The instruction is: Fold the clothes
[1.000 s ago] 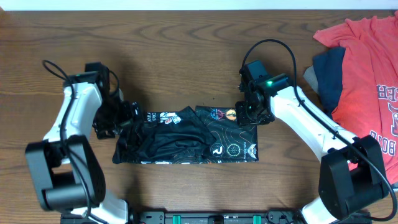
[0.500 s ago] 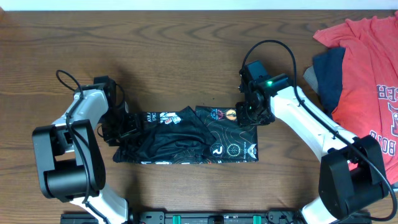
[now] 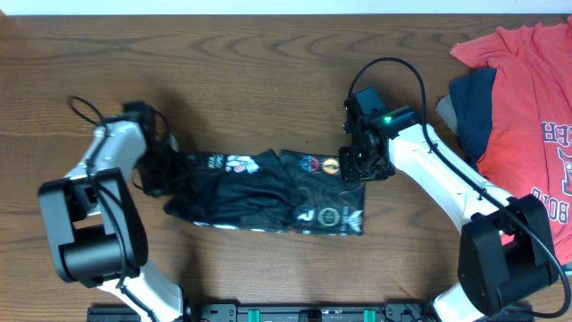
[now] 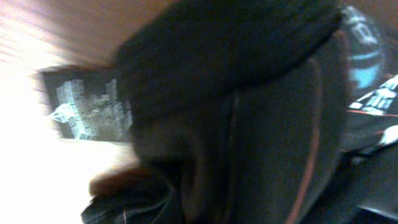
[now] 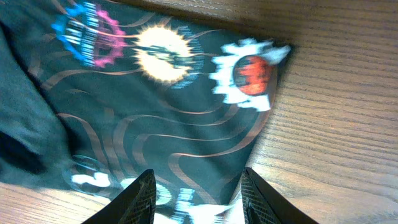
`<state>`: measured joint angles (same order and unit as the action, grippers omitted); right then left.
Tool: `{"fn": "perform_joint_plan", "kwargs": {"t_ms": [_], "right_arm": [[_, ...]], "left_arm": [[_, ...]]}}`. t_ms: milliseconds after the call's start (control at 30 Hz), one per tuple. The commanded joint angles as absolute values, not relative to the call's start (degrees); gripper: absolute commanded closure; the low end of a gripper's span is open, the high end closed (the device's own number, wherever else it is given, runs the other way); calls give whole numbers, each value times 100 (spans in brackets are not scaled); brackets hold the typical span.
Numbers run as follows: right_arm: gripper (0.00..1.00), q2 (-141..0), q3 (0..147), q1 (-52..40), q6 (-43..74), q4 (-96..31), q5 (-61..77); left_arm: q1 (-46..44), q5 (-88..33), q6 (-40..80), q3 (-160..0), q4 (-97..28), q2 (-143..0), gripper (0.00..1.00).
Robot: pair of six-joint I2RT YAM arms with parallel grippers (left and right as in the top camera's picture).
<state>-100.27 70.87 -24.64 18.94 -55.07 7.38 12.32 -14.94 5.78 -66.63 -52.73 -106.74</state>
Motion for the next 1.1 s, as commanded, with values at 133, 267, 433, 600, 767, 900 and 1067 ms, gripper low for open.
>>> {"fn": "perform_joint_plan", "kwargs": {"t_ms": [133, 267, 433, 600, 767, 900, 1067], "right_arm": [[57, -10007, 7124, -2261, 1970, -5537, 593], [57, -10007, 7124, -2049, 1944, -5566, 556], [57, -10007, 7124, -1822, 1852, -5610, 484], [57, -10007, 7124, -1756, 1815, -5660, 469], [57, -10007, 7124, -1758, 1815, -5658, 469], [57, -10007, 7124, -1758, 1815, -5658, 469], [57, -10007, 7124, -1758, 1815, -5660, 471]], "left_arm": [[2012, -738, 674, -7859, -5867, -10704, 94], [2062, -810, 781, -8471, -6632, -10694, 94], [1525, -1629, 781, -8864, -7474, -10527, 94], [478, -1905, 871, -8862, -7802, -10418, 94], [-661, -1898, 1177, -8739, -7653, -10420, 94], [-1406, -1881, 1455, -8586, -7343, -10420, 94], [-2171, -1614, 1546, -8429, -7076, -10512, 94]]}}
